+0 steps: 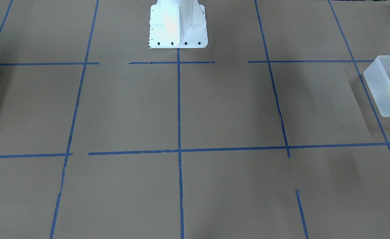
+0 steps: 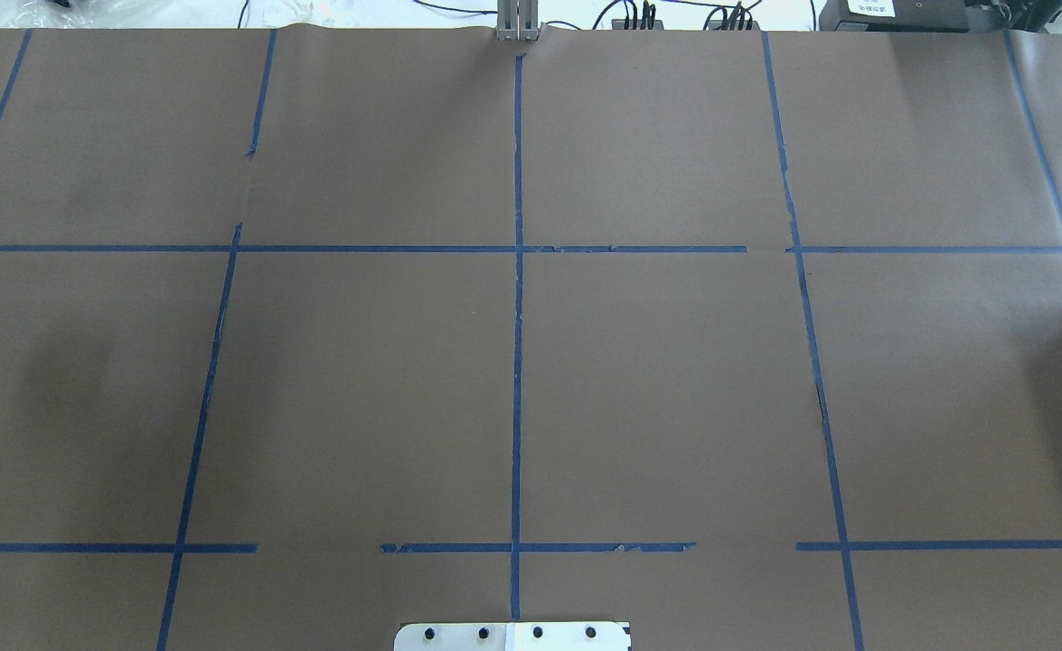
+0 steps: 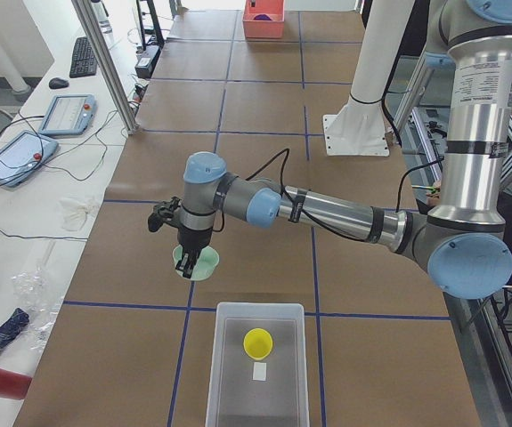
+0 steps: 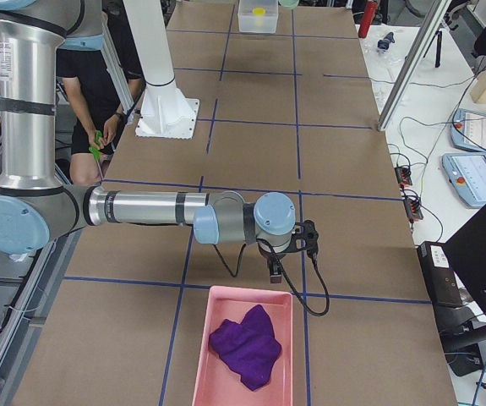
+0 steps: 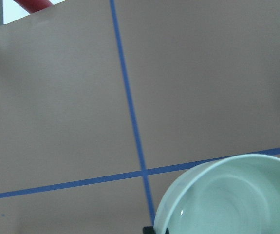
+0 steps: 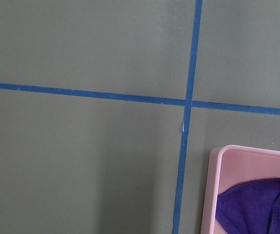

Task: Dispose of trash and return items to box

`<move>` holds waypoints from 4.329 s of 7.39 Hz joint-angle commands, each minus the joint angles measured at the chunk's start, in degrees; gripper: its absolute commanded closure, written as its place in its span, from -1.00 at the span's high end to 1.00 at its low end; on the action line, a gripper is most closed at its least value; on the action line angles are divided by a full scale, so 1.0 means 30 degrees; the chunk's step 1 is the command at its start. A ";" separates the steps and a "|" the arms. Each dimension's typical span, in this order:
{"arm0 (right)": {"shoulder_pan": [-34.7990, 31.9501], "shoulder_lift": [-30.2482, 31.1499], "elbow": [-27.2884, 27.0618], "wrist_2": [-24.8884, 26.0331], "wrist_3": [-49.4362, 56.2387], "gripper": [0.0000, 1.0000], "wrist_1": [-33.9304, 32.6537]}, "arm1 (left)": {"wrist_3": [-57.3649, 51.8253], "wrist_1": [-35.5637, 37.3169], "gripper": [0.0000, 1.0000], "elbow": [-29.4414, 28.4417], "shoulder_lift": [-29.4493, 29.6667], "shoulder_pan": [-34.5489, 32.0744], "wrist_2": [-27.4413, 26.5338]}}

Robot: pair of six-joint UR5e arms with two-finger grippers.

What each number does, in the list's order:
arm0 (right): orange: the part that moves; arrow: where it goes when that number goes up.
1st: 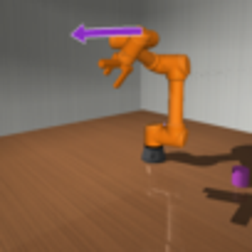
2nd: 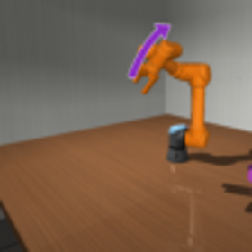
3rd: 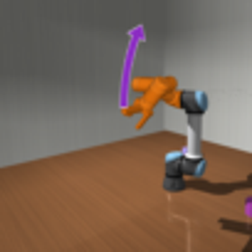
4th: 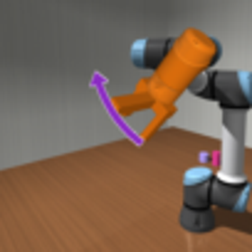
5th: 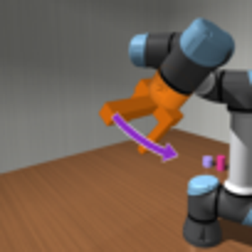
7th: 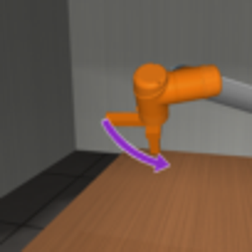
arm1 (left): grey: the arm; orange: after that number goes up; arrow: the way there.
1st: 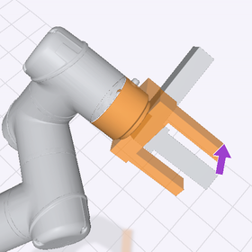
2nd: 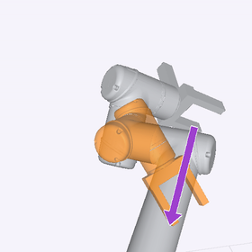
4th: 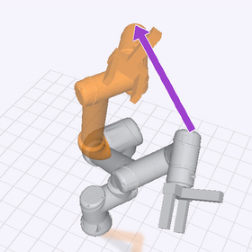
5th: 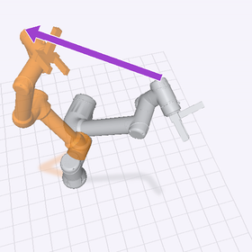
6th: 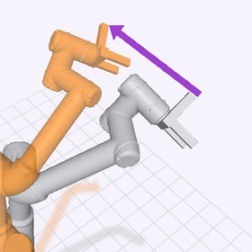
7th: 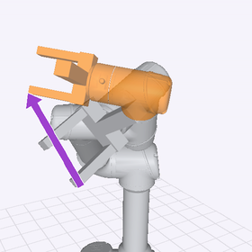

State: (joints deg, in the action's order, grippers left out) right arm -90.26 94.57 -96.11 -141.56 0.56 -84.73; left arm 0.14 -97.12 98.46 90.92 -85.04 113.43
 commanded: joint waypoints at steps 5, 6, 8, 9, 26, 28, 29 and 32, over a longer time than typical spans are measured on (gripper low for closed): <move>0.0000 0.0001 0.0044 0.0020 -0.0039 1.00 0.0000 | -0.4295 -0.7053 -1.00 -0.5454 -0.3612 -0.3176 -0.0338; 0.0000 -0.0028 0.0073 -0.0009 -0.0039 1.00 0.0000 | -0.4295 -0.7117 -1.00 -0.5514 -0.3733 -0.3147 -0.0338; 0.0000 -0.0028 0.0073 0.0020 -0.0039 1.00 0.0000 | -0.4295 -0.7118 0.36 -0.5485 -0.3763 -0.3176 -0.0338; 0.0000 -0.0028 0.0073 0.0020 -0.0039 1.00 0.0000 | -0.4237 -0.7118 0.99 -0.5514 -0.3734 -0.3176 -0.0338; 0.0000 -0.0203 0.0190 0.0020 -0.0039 1.00 0.0000 | 0.2736 0.0441 1.00 -0.0153 -0.1595 -0.1829 0.7045; 0.0000 -0.0204 0.0190 0.0020 -0.0039 1.00 0.0000 | 0.2737 0.0441 1.00 -0.0153 -0.1595 -0.1829 0.7045; 0.0000 -0.0233 0.0219 0.0020 -0.0039 1.00 0.0000 | 0.2736 0.0441 1.00 -0.0124 -0.1595 -0.1829 0.7045; 0.0000 -0.0204 0.0220 0.0020 -0.0039 1.00 0.0000 | 0.2736 0.0440 1.00 -0.0153 -0.1566 -0.1829 0.7045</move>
State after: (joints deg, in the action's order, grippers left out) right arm -90.26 93.92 -95.46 -141.50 0.44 -84.76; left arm 8.35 -95.83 97.98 86.19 -90.53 134.56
